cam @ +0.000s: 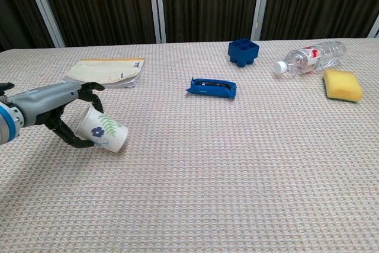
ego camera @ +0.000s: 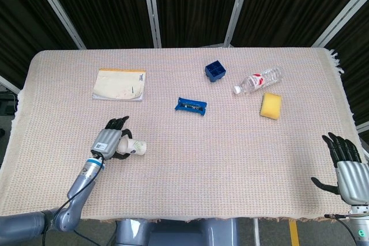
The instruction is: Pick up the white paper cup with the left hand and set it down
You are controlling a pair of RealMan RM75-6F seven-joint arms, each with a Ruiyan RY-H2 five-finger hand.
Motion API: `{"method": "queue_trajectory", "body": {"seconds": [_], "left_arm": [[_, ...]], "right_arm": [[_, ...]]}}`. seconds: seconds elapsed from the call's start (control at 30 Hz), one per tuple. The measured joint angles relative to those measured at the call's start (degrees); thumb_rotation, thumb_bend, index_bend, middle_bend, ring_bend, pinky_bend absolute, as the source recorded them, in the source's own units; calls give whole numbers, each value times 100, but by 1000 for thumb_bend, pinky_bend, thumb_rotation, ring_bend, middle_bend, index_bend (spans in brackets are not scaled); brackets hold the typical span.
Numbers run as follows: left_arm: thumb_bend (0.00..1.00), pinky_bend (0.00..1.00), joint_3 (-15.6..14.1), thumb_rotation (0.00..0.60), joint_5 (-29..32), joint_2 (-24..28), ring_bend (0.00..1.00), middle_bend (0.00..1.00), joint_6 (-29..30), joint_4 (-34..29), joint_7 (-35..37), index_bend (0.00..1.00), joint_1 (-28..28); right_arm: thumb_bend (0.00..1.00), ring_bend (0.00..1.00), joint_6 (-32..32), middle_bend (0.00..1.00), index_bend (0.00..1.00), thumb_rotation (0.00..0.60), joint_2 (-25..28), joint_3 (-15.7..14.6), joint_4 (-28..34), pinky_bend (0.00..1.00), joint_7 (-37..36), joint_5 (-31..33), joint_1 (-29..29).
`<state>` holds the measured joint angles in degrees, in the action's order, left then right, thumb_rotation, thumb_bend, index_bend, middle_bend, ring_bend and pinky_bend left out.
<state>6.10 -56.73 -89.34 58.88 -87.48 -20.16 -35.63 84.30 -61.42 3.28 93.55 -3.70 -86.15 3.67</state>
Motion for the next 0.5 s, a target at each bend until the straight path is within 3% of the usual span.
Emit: {"method": "queue_trajectory", "body": {"seconds": [0.03, 0.2, 0.27, 0.5], "left_arm": [[151, 0, -20, 600, 2, 77, 0, 0, -6, 6, 34, 388, 35], [147, 0, -72, 600, -124, 324, 0, 0, 14, -8, 195, 93, 160], [121, 0, -70, 600, -123, 396, 0, 0, 17, -60, 161, 26, 163], [55, 0, -86, 600, 265, 610, 0, 0, -64, -462, -520, 0, 46]], "right_arm": [[0, 0, 2, 0, 0, 600, -2, -1, 3, 0, 6, -4, 0], [0, 0, 14, 0, 0, 600, -17, -7, 19, 0, 48, -22, 0], [0, 0, 13, 0, 0, 600, -21, -11, 27, 0, 66, -26, 1], [0, 0, 54, 0, 0, 600, -4, -10, 25, 0, 13, -44, -15]]}}
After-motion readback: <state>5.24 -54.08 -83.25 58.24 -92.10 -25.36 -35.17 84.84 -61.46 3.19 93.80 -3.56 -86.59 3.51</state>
